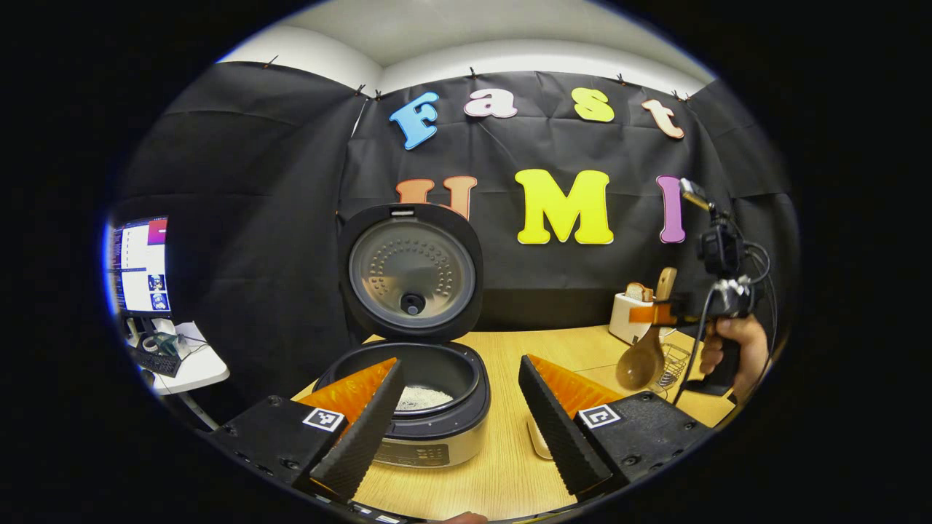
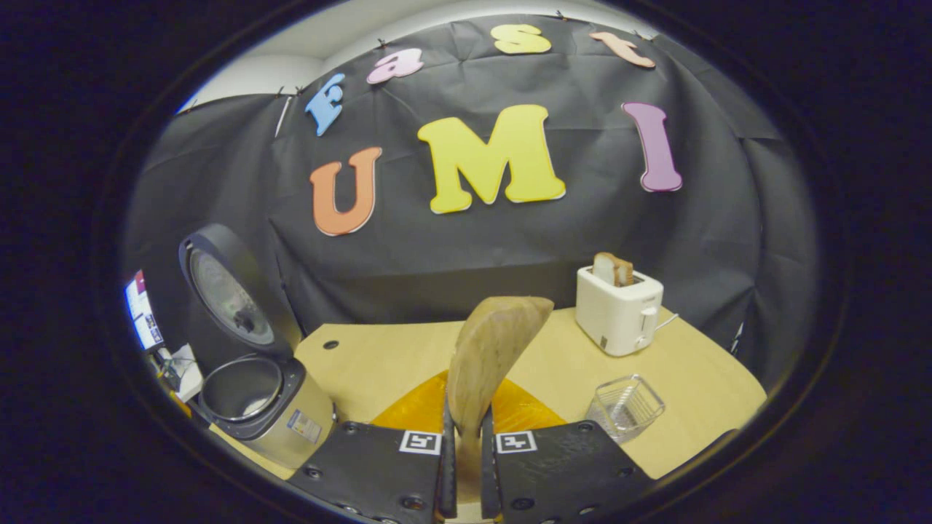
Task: Close the left gripper, press the button to open the rice cooker; take a wooden spoon from the chopstick holder with the right hand, scoop a spoonful of rice and pour it into the rice cooker, then put the wooden spoon back into the chopstick holder.
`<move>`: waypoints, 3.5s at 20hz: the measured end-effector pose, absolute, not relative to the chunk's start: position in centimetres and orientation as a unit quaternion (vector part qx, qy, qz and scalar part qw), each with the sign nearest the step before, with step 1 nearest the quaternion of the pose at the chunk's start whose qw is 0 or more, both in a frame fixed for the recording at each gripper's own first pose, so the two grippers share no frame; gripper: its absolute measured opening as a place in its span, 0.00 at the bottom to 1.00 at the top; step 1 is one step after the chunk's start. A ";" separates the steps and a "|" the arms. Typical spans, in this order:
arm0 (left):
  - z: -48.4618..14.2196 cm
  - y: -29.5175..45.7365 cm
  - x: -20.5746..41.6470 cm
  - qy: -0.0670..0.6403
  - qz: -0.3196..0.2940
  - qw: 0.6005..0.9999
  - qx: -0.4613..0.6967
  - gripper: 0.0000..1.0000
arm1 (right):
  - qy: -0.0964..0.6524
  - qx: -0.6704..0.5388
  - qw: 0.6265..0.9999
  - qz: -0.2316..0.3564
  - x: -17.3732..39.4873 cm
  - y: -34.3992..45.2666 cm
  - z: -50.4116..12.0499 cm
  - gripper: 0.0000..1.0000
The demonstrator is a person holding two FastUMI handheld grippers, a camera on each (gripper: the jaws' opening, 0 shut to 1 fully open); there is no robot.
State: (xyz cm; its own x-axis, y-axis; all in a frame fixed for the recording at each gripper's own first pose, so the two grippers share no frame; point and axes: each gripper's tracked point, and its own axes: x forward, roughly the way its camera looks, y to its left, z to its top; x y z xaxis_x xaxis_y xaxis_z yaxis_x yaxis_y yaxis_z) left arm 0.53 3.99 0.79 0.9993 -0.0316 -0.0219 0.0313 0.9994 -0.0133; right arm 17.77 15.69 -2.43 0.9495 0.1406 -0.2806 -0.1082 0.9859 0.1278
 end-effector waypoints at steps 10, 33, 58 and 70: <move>0.4 4.4 0.9 0.016 -0.016 1.000 -0.016 1.00 | 0.120 -0.035 0.992 0.003 18.6 14.2 -7.4 0.12; 0.6 5.6 0.9 0.011 -0.004 0.999 -0.032 1.00 | 0.173 0.038 0.983 0.053 14.2 23.6 -11.5 0.13; 0.1 3.7 1.4 0.020 -0.028 0.999 -0.033 1.00 | 0.249 0.443 0.847 0.154 14.3 21.5 -10.2 0.11; 0.2 3.9 1.3 0.018 -0.024 0.999 -0.029 1.00 | 0.214 0.615 0.736 0.185 14.4 15.7 -6.4 0.13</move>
State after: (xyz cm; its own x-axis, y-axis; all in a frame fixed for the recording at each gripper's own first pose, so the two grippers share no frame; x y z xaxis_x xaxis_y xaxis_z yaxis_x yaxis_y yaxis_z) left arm 1.28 3.90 0.24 0.9981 -0.0496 -0.0352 0.0475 0.9972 -0.0584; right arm 14.45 15.74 -6.40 0.8395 0.5362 -0.0877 -0.0090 0.1750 0.9845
